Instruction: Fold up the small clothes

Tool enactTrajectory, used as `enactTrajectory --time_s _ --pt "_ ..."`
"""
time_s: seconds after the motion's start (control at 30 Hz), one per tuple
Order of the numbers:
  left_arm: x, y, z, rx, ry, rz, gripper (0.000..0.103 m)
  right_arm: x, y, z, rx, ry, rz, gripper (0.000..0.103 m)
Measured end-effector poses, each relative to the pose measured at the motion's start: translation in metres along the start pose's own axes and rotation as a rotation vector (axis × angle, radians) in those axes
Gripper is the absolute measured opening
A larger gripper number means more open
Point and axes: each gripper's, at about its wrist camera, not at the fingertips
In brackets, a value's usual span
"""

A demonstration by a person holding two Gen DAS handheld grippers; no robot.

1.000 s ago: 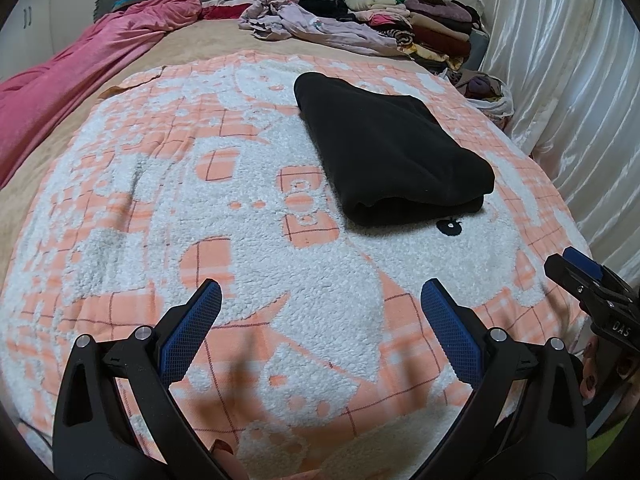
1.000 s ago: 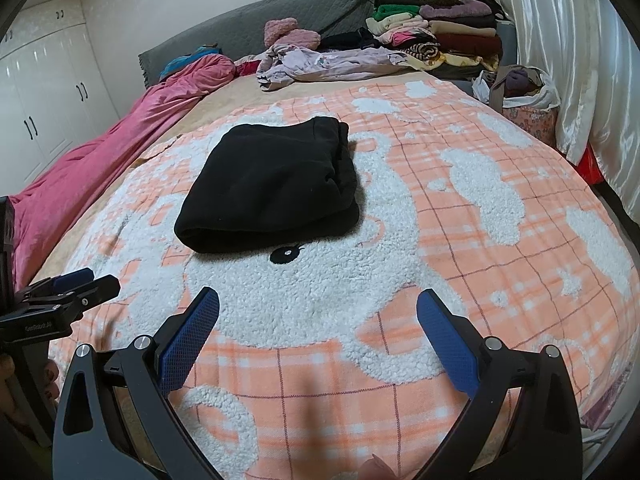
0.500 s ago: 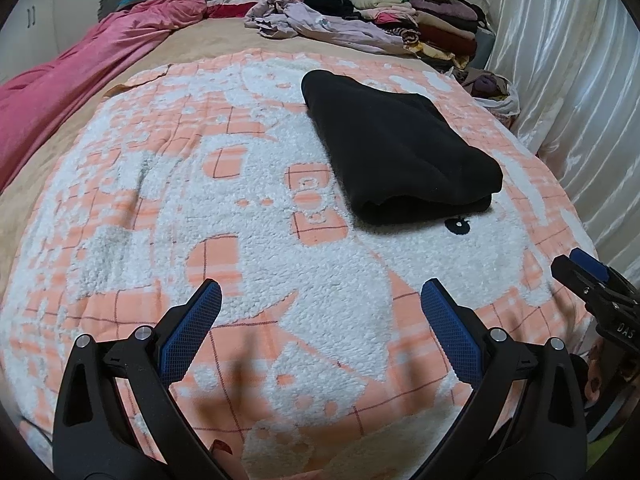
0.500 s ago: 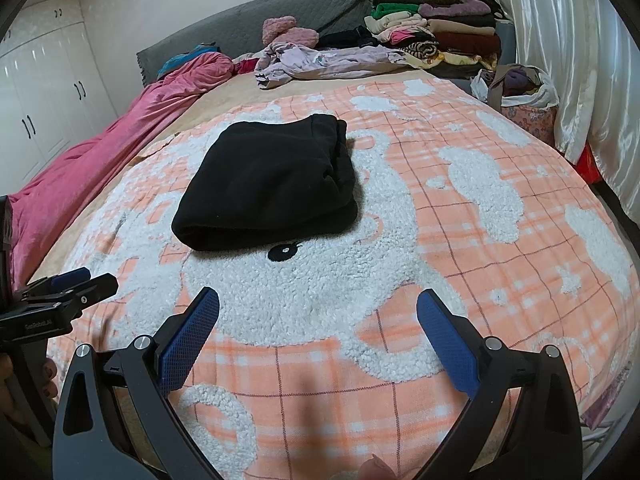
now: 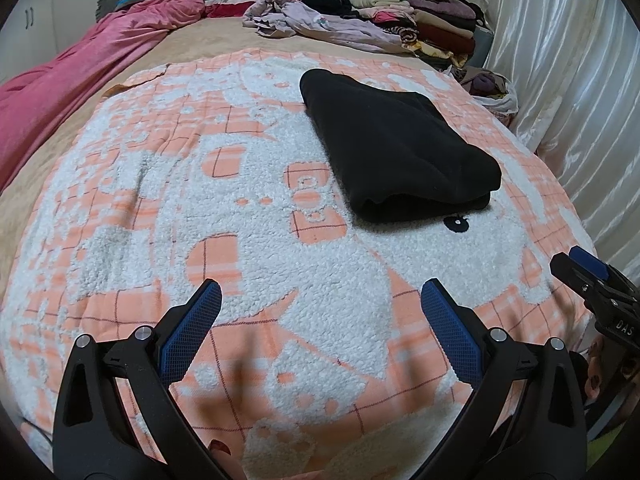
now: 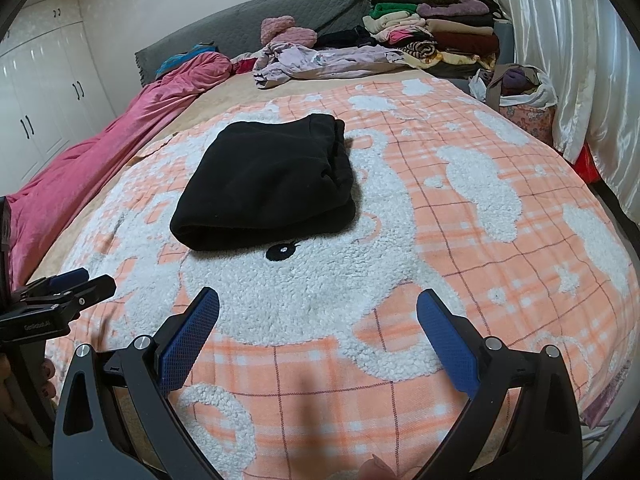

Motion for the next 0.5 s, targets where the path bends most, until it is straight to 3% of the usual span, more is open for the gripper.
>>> enactTrajectory --time_s 0.5 --pt "-0.0004 -0.0005 0.0004 0.005 0.0 0.007 0.094 0.0011 0.0013 -0.0051 -0.026 0.009 0.007 0.099"
Point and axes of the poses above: each gripper's, at about its wrist camera, not at the fingertips, and z roughly the way its jaws point, y to its right, x to its top, and after that the axes turned 3 degrees about -y, right-handed
